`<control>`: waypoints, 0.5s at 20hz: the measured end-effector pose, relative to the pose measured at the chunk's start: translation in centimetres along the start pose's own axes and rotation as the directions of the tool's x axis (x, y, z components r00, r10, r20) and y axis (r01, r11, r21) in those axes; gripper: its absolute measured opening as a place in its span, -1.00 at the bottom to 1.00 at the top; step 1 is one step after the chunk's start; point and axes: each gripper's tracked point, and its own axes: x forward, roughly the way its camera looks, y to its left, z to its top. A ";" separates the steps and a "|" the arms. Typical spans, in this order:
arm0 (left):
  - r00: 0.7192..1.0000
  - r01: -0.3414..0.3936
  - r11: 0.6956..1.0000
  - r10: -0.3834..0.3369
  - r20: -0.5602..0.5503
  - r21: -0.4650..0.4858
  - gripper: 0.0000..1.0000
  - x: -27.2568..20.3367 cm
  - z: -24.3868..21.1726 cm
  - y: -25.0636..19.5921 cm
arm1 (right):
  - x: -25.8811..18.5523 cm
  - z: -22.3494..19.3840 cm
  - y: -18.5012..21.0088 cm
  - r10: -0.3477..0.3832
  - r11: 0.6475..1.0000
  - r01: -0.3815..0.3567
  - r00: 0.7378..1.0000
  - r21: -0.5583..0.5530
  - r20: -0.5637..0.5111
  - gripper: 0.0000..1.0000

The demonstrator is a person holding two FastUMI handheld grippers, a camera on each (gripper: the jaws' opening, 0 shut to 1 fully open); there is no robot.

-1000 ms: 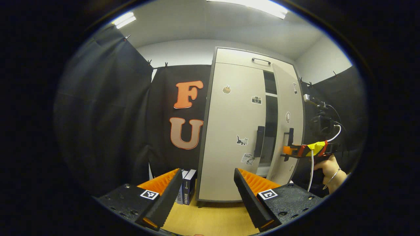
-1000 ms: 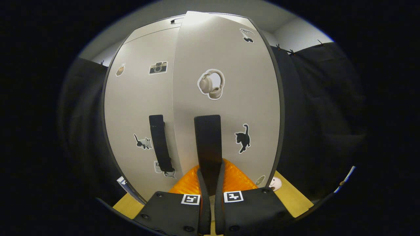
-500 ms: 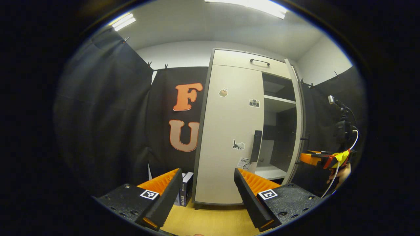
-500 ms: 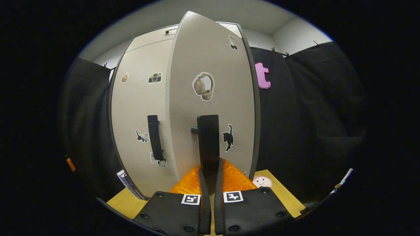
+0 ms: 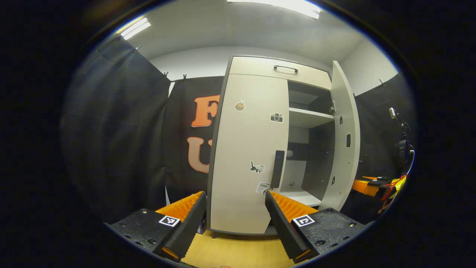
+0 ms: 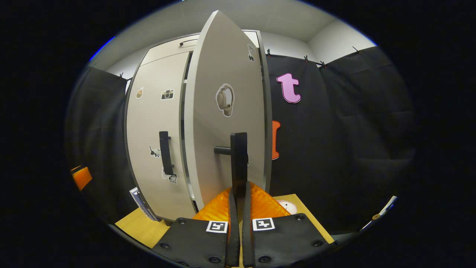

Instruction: Open the right door of the double-door shoe cabinet with the right hand, and open the left door with the left hand.

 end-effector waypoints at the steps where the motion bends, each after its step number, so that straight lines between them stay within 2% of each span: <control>1: 1.000 -0.002 1.000 0.002 -0.003 -0.003 0.89 -0.1 -0.1 -0.5 | -0.1 0.0 -0.3 0.000 1.000 0.000 1.000 -0.001 0.001 -0.78; 2: 1.000 -0.005 1.000 0.005 -0.004 -0.003 0.83 -0.2 0.0 -1.0 | -0.2 0.0 -0.6 0.000 1.000 0.000 1.000 0.000 0.003 -0.78; 3: 1.000 -0.008 1.000 0.008 -0.004 0.000 0.89 -0.2 -0.1 -1.4 | -0.2 0.1 -0.9 -0.001 1.000 0.001 1.000 0.003 0.007 -0.79; 10: 1.000 -0.022 1.000 0.022 -0.007 0.009 0.89 -0.4 -0.1 -4.1 | -0.6 -0.2 -2.0 0.013 1.000 -0.013 1.000 0.029 -0.012 -0.80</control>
